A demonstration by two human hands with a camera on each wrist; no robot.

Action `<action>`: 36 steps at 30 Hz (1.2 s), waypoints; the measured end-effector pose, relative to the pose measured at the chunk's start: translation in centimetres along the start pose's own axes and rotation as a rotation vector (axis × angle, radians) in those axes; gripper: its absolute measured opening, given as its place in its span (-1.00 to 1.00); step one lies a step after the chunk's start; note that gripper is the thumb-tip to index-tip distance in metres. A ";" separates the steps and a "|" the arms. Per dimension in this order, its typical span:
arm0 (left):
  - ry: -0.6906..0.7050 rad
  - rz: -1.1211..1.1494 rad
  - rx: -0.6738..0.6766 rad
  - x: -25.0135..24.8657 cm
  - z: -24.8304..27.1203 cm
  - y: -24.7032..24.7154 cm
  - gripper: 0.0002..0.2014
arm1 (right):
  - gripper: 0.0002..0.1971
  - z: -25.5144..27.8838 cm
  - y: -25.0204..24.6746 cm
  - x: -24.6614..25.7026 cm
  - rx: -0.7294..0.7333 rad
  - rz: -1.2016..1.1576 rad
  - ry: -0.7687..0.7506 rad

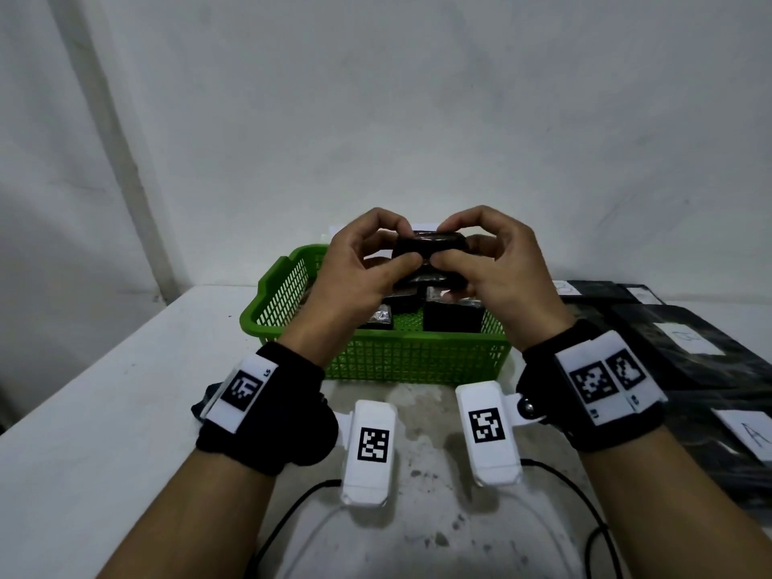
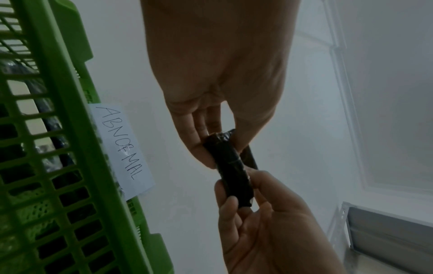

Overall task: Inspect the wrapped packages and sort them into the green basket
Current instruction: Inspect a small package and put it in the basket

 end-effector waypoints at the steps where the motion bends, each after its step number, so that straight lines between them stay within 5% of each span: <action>1: -0.009 0.003 0.007 0.0 0.0 0.0 -0.85 | -0.75 0.0 -0.1 0.0 -0.009 0.001 -0.015; 6: -0.094 0.113 -0.022 0.0 -0.2 -0.5 -0.92 | -0.62 -0.1 0.1 0.3 0.077 -0.023 -0.077; 10: -0.048 0.096 -0.018 0.5 -0.4 -0.6 -0.61 | -0.61 -0.1 1.0 -0.6 0.225 -0.327 0.145; 13: 0.011 0.046 0.008 0.4 -0.3 -0.2 -0.55 | -0.78 0.0 1.1 -1.3 0.198 -0.251 0.264; 15: 0.022 0.036 0.049 0.2 -0.1 0.0 -0.57 | -0.94 -0.1 0.8 -1.2 0.146 -0.220 0.226; 21: -0.018 0.017 0.029 0.0 -0.1 0.0 -0.78 | -0.76 -0.3 -0.3 -0.2 0.016 -0.037 0.012; 27: -0.067 0.065 -0.005 0.4 -0.3 -0.4 -0.73 | -0.86 -0.3 -0.5 0.3 -0.010 0.059 -0.074; 32: 0.007 -0.004 -0.104 0.1 -0.3 -1.3 -0.72 | -0.77 -0.5 -1.3 -0.8 -0.124 0.153 -0.012; 36: 0.043 -0.035 -0.112 -0.3 -0.4 -1.4 -0.77 | -0.74 -0.4 -0.4 -1.0 -0.016 0.015 0.081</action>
Point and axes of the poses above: each hand's wrist, its own z-axis away from the middle knuckle, its own y-axis out of the palm, x = y × z, the point moved 6 cm from there along -z, towards the middle knuckle, and after that the axes turned 4 degrees about y, right-handed, at the moved point
